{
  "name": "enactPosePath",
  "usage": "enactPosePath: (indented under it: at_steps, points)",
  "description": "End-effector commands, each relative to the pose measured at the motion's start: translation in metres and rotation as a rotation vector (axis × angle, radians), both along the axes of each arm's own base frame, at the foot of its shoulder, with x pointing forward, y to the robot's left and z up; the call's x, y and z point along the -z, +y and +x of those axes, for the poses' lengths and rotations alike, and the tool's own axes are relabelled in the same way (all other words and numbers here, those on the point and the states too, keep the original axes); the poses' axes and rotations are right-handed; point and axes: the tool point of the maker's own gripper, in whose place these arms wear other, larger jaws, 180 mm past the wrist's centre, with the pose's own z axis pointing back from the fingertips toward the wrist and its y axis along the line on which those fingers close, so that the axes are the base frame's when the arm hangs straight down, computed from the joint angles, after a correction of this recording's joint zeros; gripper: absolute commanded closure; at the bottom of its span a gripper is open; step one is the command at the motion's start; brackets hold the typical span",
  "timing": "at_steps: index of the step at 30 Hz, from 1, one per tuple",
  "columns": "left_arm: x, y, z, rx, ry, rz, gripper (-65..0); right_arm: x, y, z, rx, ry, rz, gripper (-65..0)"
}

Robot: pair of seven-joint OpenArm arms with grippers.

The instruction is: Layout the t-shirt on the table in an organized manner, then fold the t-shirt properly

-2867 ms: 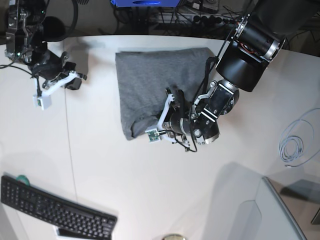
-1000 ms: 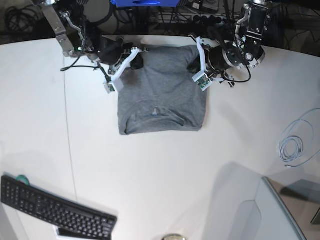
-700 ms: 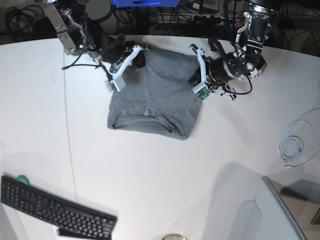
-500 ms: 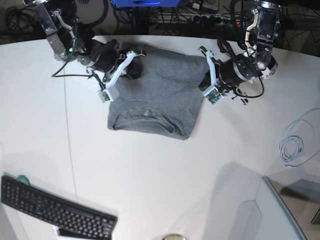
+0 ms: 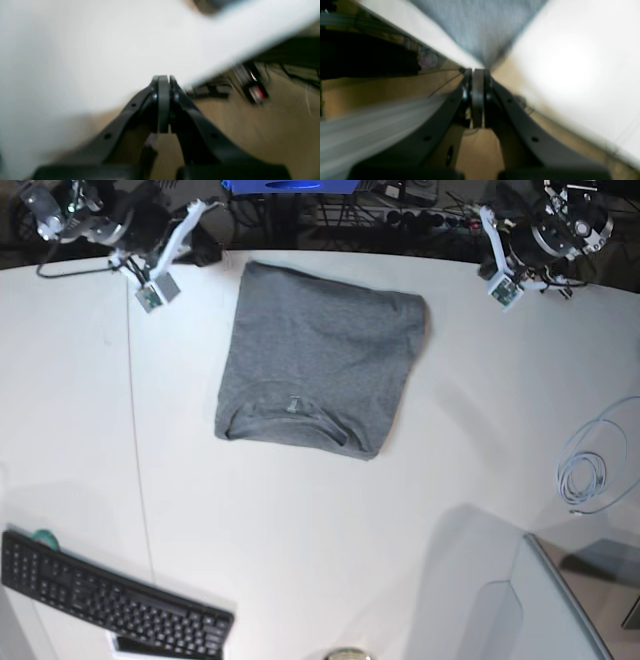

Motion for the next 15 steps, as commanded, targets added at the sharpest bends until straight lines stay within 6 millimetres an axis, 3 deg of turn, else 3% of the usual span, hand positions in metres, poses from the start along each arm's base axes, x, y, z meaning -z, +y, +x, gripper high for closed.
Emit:
enactPosePath:
  at_steps: [1, 4, 7, 10, 13, 15]
  points:
    - [-0.002, 0.003, -0.013, 0.016, 0.020, 0.004, 0.0, -0.002, -0.010, -0.012, 0.023, 0.021, -0.008, 0.0]
    - [0.006, 0.005, -0.058, 0.017, 0.125, 0.007, 0.0, 0.007, -0.040, -0.056, 0.090, 0.126, -0.072, 0.0]
    - [0.014, 0.004, -0.087, -0.001, 0.196, -0.003, 0.0, 0.021, -0.054, -0.092, 0.102, 0.223, -0.111, 0.0]
    - [0.037, -0.010, -0.119, -0.035, 0.282, -0.063, 0.0, 0.065, -0.079, -0.115, 0.149, 0.340, -0.183, 0.0]
    - [0.067, -0.043, -0.145, -0.090, 0.306, -0.230, 0.0, 0.116, -0.100, -0.133, 0.122, 0.449, -0.284, 0.0]
    - [0.088, -0.055, -0.157, -0.158, 0.311, -0.314, 0.0, 0.145, -0.100, -0.145, 0.044, 0.505, -0.349, 0.0]
